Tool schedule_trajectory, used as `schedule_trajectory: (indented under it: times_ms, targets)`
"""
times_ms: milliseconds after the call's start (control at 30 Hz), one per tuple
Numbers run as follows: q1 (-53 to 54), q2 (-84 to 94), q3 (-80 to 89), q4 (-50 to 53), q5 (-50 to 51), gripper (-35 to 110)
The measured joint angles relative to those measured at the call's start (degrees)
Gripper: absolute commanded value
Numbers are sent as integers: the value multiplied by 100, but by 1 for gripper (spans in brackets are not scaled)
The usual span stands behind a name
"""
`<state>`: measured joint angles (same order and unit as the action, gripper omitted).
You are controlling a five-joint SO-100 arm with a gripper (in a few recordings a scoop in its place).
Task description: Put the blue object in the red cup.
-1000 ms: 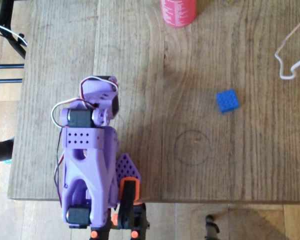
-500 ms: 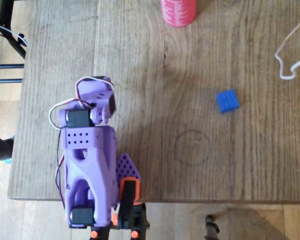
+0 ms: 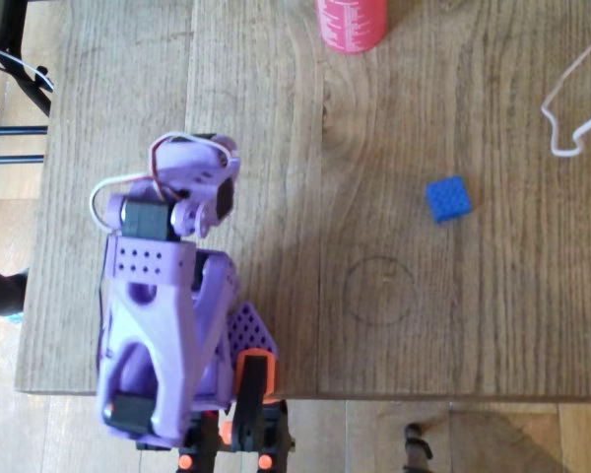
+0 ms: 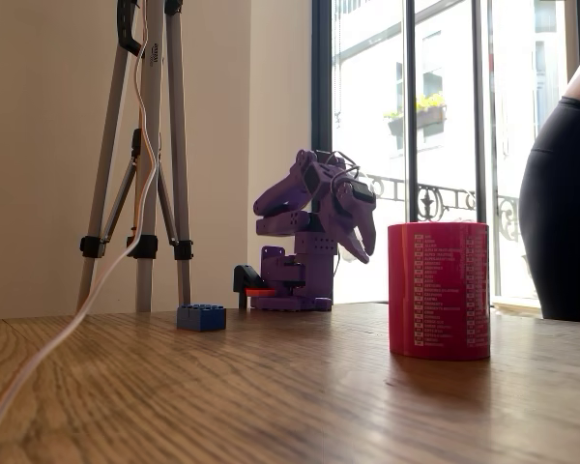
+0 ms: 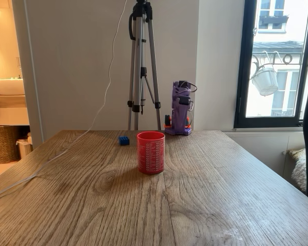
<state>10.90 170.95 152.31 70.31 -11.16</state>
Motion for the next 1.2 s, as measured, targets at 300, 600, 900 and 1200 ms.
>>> schedule_trajectory:
  times_ms: [300,600,900,1200]
  targets:
    - [844,-4034,-3252,448,167,0]
    - [3190,-7128,-5704,519,1758,1]
    - [4614,-8033,-5985,879,2452,1]
    - [4632,-8068,-5713,334,1934,1]
